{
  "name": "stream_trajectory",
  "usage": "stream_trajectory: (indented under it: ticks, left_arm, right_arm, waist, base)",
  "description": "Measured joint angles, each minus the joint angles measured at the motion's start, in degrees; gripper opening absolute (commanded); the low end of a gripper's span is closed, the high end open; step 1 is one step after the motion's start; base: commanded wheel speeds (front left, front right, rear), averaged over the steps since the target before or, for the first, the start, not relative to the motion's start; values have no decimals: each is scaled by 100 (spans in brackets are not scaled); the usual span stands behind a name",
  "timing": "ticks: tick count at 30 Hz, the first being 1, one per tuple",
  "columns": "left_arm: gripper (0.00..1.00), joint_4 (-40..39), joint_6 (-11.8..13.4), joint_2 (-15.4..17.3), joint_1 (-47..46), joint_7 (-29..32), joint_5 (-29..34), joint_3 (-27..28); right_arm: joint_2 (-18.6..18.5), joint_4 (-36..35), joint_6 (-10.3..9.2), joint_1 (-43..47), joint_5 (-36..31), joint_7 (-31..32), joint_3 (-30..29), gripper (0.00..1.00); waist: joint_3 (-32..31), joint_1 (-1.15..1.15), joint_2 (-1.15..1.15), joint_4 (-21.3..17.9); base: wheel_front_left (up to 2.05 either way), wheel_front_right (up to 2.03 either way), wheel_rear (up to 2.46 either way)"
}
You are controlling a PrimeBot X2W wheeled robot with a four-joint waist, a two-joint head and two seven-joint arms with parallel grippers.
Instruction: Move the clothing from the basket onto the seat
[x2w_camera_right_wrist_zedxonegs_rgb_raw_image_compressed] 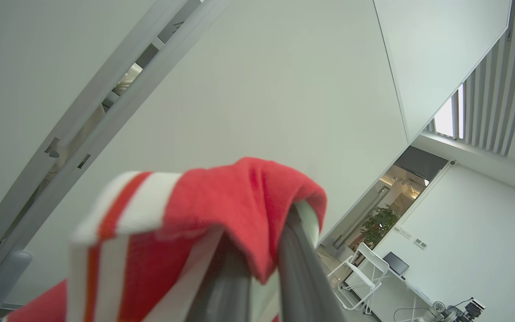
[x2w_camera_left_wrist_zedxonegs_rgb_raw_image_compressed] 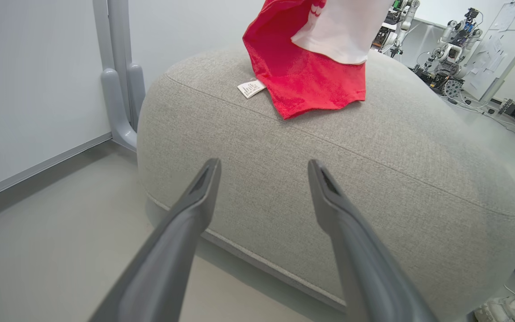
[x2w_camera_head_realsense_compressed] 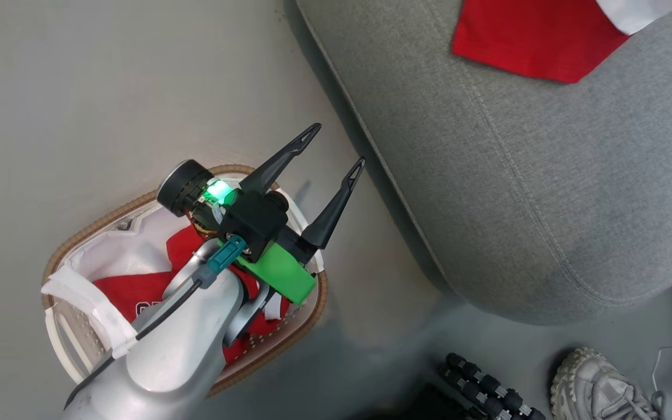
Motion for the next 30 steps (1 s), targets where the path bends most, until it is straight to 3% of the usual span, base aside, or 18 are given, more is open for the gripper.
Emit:
stream_trajectory:
  ticks: [4,19,21,22,23,30]
  left_arm:
    - [100,1,0,-30,-34,1,0,5]
    - [100,27,0,-22,-119,1,1,135]
    - [100,41,0,-19,-118,0,1,165]
    - [100,52,0,-20,-118,1,1,176]
    - [100,74,0,-20,-116,1,1,163]
    - [100,176,0,-63,10,1,-8,336]
  right_arm:
    - [-14,188,0,-9,-82,0,-158,0]
    - [943,638,1,1384,-78,-8,-420,0]
    - [1095,636,0,1559,-36,-8,-476,4]
    - [1145,620,0,1664,-22,-8,-486,76]
    - [1209,579,1,1771,-8,-8,-526,100]
    - [1548,323,0,2537,213,-8,-624,100]
  waist:
    - [180,0,0,160]
    - [563,0,0,494]
    - [542,0,0,482]
    - [524,0,0,477]
    - [503,0,0,473]
    - [255,0,0,449]
  base:
    - [0,0,0]
    - [0,0,0]
    - [0,0,0]
    - [0,0,0]
    - [0,0,0]
    - [0,0,0]
